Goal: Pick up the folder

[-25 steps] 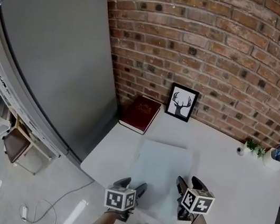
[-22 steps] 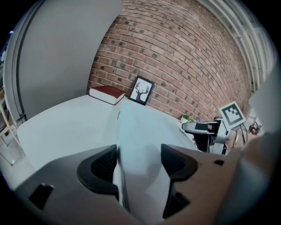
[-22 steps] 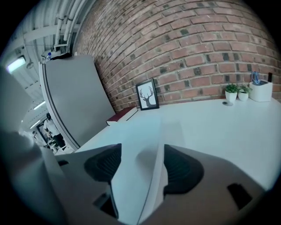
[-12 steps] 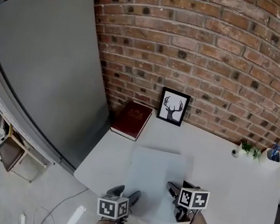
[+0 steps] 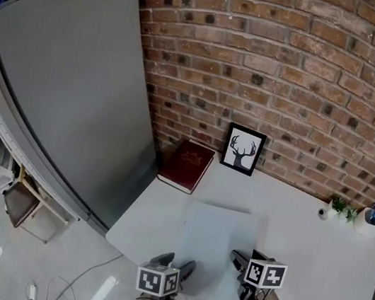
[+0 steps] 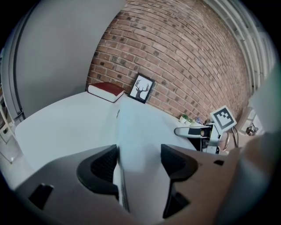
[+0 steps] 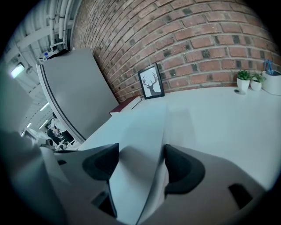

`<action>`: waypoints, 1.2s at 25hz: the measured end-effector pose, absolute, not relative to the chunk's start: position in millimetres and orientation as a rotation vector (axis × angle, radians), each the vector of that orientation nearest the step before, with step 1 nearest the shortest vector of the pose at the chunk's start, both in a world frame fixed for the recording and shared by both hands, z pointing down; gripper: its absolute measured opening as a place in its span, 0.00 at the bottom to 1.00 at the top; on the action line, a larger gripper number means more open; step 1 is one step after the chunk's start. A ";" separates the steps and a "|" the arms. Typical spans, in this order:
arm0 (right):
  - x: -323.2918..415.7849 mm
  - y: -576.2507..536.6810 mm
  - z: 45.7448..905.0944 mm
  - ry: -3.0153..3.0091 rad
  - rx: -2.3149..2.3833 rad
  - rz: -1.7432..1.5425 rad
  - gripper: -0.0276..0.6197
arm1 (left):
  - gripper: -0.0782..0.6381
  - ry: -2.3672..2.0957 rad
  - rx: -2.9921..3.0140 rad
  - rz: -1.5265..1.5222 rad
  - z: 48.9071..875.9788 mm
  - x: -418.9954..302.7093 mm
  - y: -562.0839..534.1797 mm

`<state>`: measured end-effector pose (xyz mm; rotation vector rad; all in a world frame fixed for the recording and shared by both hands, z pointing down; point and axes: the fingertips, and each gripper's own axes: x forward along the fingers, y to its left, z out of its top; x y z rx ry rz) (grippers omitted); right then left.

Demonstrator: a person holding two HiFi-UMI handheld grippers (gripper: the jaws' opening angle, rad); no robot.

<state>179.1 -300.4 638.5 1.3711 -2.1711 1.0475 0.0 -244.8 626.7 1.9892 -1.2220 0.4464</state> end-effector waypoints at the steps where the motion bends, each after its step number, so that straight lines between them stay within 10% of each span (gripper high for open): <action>1: 179.0 -300.1 637.7 -2.170 1.380 1.048 0.55 | 0.52 -1.227 1.990 0.448 625.7 -0.2 -244.9; 30: 177.6 -291.7 482.6 -2.381 1.750 0.727 0.53 | 0.52 -1.347 2.374 0.276 493.6 -7.5 -254.4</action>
